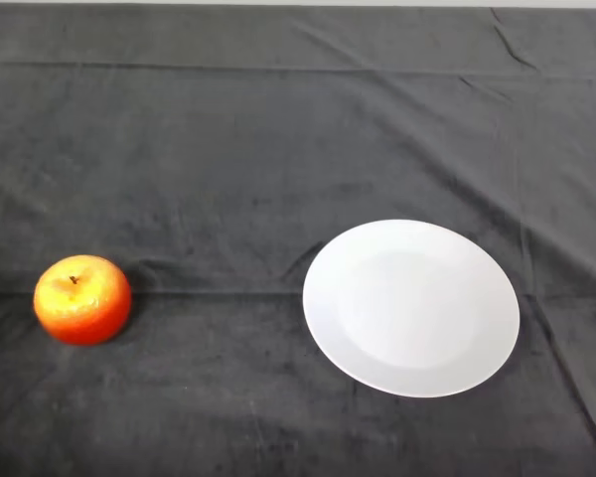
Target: Move the apple to the plate
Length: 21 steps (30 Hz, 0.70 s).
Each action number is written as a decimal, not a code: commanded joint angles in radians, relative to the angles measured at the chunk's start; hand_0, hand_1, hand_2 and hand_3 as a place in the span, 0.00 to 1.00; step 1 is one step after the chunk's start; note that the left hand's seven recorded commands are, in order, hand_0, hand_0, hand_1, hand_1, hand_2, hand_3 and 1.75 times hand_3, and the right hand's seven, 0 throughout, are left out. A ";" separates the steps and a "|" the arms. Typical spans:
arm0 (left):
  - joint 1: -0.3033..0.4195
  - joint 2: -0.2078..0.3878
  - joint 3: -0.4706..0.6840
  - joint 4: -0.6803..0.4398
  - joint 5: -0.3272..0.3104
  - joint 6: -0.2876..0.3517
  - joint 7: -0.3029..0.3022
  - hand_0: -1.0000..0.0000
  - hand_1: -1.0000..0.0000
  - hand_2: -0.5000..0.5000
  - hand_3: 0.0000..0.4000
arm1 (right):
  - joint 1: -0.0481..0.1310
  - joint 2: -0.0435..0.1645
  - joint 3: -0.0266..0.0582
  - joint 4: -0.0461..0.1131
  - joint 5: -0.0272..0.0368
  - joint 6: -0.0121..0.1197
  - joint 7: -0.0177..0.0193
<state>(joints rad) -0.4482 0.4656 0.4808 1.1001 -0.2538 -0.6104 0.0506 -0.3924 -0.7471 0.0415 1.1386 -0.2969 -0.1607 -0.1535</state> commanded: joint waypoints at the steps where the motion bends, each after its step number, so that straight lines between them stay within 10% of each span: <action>1: 0.010 0.022 -0.020 -0.011 0.022 0.008 0.004 1.00 1.00 0.50 0.00 | 0.043 0.047 0.0102 0.015 0.0043 0.010 -0.0014; 21: -0.018 -0.019 -0.127 -0.009 0.100 0.045 -0.038 1.00 1.00 0.50 0.00 | 0.045 0.047 0.0098 0.013 0.0047 0.012 -0.0010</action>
<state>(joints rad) -0.4493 0.4512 0.3661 1.1001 -0.1695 -0.5803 0.0203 -0.3924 -0.7471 0.0414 1.1384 -0.2970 -0.1601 -0.1534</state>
